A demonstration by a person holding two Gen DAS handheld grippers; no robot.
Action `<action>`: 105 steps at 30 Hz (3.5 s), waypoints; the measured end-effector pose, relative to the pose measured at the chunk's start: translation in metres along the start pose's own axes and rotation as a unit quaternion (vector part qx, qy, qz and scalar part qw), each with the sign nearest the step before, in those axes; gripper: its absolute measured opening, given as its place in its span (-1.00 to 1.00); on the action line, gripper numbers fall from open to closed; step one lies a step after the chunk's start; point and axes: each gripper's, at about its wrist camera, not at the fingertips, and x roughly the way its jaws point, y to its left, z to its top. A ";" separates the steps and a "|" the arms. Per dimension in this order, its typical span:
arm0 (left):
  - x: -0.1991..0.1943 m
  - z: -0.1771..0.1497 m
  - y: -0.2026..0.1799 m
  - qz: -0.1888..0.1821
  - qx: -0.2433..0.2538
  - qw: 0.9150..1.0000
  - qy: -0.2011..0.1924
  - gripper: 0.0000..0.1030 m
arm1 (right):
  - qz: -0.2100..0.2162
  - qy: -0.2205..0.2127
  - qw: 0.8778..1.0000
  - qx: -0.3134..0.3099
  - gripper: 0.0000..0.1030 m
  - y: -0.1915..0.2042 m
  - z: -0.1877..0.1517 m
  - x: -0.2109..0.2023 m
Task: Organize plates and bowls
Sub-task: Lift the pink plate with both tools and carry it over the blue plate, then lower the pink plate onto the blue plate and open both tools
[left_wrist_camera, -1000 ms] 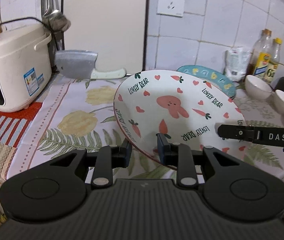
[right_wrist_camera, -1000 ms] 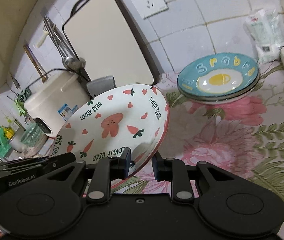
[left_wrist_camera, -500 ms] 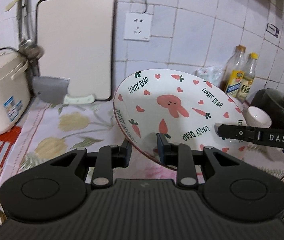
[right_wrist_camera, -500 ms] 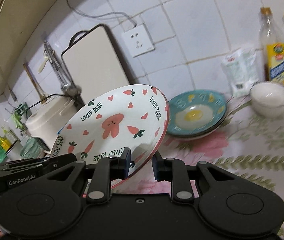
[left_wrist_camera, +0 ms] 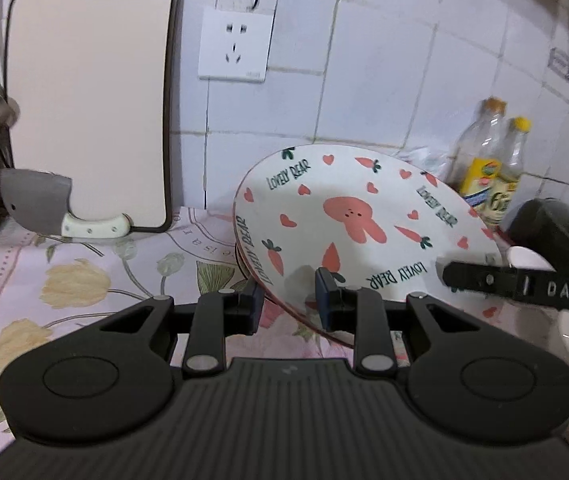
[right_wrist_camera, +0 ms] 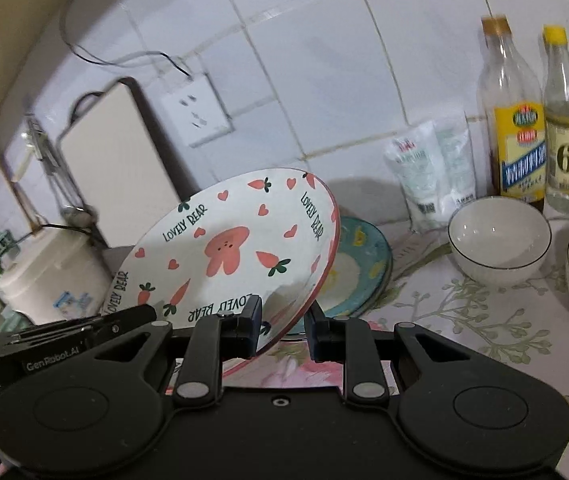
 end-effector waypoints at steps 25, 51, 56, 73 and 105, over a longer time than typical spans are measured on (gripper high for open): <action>0.130 0.006 -0.009 0.024 -0.021 0.997 0.065 -0.51 | -0.053 0.078 0.995 0.022 -0.44 -0.049 0.023 0.107; 0.141 0.009 -0.025 0.079 -0.034 0.991 0.103 -0.40 | -0.086 0.043 0.994 -0.056 -0.20 -0.039 0.021 0.120; 0.130 0.010 -0.026 0.057 -0.034 0.990 0.127 -0.22 | -0.084 0.046 0.994 -0.051 -0.20 -0.041 0.021 0.121; 0.108 0.000 -0.021 0.053 -0.037 0.993 0.103 -0.48 | -0.077 0.032 0.996 -0.039 -0.36 -0.052 0.016 0.121; -0.029 -0.007 -0.055 0.015 0.022 0.997 0.073 0.26 | -0.042 0.005 0.984 -0.171 0.13 0.028 0.001 -0.060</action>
